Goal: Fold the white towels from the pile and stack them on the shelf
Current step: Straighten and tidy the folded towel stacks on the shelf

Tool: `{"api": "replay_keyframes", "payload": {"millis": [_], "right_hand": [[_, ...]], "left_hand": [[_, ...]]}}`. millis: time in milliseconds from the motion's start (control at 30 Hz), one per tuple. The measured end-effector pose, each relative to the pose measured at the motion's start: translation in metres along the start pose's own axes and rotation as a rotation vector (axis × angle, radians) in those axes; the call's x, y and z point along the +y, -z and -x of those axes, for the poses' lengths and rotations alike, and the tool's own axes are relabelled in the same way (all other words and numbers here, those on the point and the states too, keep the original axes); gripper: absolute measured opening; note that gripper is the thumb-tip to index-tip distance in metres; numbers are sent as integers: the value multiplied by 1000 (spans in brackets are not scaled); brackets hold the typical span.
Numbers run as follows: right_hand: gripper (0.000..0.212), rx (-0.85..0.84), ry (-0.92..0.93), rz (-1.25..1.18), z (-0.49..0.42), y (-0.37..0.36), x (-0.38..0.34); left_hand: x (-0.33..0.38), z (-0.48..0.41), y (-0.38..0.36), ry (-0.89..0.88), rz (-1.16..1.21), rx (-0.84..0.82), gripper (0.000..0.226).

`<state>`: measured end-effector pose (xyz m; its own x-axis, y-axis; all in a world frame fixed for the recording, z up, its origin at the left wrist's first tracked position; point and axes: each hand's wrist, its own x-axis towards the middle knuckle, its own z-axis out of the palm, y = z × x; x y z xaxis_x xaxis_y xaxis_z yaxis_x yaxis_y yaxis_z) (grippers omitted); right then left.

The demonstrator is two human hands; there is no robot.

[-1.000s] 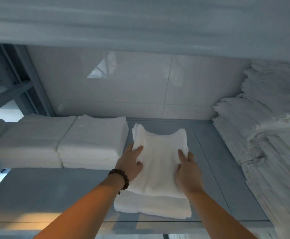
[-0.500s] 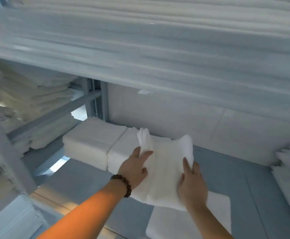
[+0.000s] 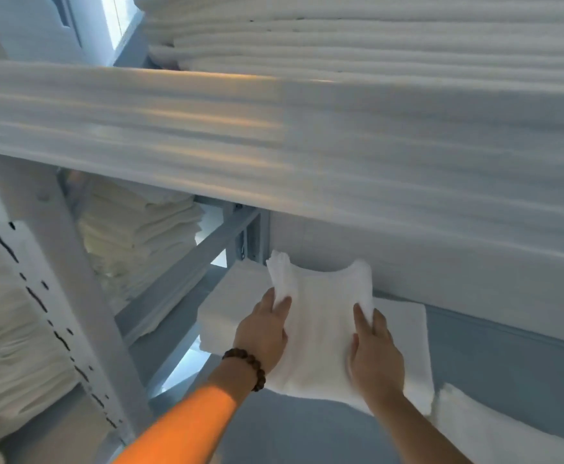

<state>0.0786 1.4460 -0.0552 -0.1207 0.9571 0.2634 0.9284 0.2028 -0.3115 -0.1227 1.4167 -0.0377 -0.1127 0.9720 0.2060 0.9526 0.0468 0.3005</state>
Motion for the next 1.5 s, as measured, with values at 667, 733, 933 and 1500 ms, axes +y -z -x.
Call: {"api": "replay_keyframes", "payload": {"millis": [667,733,933,1500], "right_hand": [[51,-122,-58,-102,-92,-88,-96],[47,-226,-88,-138,-93,-99,-90],[59,-224,145,138,-91,-102,-81],[63,-487,127,138,-26,-59,-60]], "left_hand": [[-121,-102,-10,81,-185,-84,59],[-127,-102,-18,129,-255,-146,54],[-125,-82,-46,65,-272,-145,55],[-79,-19,-34,87,-13,-300,61]]}}
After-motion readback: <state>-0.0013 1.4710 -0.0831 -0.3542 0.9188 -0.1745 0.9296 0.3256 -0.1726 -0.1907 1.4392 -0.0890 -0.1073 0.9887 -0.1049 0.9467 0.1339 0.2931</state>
